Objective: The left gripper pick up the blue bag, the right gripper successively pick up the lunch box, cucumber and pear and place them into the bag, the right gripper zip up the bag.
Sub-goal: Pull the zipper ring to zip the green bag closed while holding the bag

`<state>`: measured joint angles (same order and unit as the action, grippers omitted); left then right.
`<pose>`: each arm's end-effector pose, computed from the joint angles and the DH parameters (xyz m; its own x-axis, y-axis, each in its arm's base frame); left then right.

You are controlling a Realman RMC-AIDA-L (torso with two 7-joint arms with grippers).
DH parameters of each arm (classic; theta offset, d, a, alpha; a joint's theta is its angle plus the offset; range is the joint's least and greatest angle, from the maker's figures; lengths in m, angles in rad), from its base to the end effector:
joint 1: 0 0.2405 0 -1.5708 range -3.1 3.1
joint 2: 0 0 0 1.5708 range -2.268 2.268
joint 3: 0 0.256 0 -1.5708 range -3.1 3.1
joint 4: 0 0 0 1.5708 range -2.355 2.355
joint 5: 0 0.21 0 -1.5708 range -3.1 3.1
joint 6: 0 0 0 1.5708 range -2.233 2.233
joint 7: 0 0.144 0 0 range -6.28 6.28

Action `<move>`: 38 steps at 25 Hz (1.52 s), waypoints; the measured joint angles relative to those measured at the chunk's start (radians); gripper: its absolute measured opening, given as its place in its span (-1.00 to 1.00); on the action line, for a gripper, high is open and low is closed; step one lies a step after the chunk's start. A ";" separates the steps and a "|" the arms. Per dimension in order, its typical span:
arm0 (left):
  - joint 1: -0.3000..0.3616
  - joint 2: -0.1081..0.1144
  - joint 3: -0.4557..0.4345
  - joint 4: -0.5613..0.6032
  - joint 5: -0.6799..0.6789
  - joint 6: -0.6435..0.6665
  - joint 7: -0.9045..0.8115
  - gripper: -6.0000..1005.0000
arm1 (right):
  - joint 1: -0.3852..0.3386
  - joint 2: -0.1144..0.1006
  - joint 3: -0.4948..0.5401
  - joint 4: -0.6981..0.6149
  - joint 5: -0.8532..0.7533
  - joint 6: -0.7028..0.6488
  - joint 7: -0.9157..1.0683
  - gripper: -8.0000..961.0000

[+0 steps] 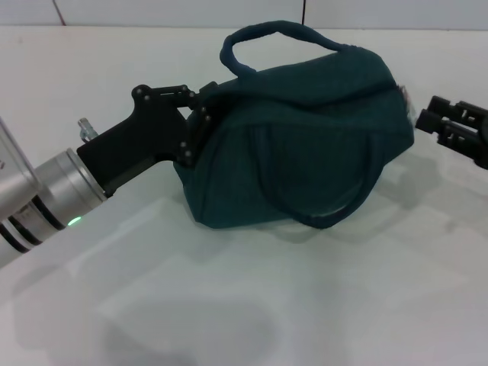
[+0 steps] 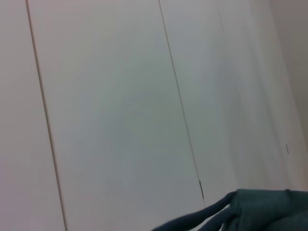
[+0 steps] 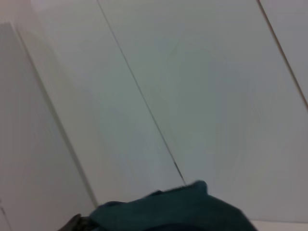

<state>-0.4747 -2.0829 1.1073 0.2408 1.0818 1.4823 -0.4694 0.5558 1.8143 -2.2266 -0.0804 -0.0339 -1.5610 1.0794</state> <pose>-0.2531 0.3129 -0.0356 0.7100 -0.2236 0.6678 0.2844 -0.7765 -0.5623 0.2889 0.3256 0.0321 0.5286 -0.3009 -0.7938 -0.6063 -0.7882 -0.1050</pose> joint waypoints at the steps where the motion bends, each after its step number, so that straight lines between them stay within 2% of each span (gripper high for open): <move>1: -0.002 0.000 0.000 0.000 0.000 0.000 0.000 -0.90 | 0.000 -0.005 0.000 0.002 -0.002 -0.008 0.004 -0.03; 2: -0.005 0.000 0.000 0.000 0.000 -0.001 0.000 -0.90 | 0.000 -0.011 0.000 0.005 -0.004 -0.017 0.009 -0.02; 5: -0.008 -0.002 0.000 0.000 0.000 -0.003 0.000 -0.90 | -0.004 -0.018 0.002 0.026 -0.008 -0.065 0.002 0.17; 8: -0.008 -0.003 0.000 0.000 0.000 -0.004 0.000 -0.90 | -0.008 -0.012 -0.001 0.056 -0.008 -0.120 -0.042 0.36; 11: -0.008 -0.004 0.000 0.000 0.000 -0.004 -0.003 -0.90 | -0.014 -0.005 0.002 0.073 -0.004 -0.126 -0.077 0.39; 17: -0.012 -0.006 0.002 0.000 0.000 -0.001 -0.005 -0.90 | -0.044 0.039 0.117 0.082 0.017 -0.020 -0.238 0.45; 24: -0.015 -0.006 0.005 -0.004 0.000 0.004 -0.007 -0.90 | -0.020 0.089 0.129 0.066 0.013 0.077 -0.327 0.45; 30: -0.015 -0.006 0.005 -0.007 0.000 0.010 -0.007 -0.90 | 0.017 0.120 0.134 0.050 0.013 0.157 -0.363 0.45; 38: -0.008 -0.006 0.005 -0.009 -0.001 0.012 -0.006 -0.90 | 0.041 0.143 0.127 -0.037 -0.002 0.231 -0.416 0.45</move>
<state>-0.4828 -2.0892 1.1120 0.2319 1.0811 1.4939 -0.4757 0.5970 1.9574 -2.1000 -0.1173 -0.0358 -1.3298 0.6631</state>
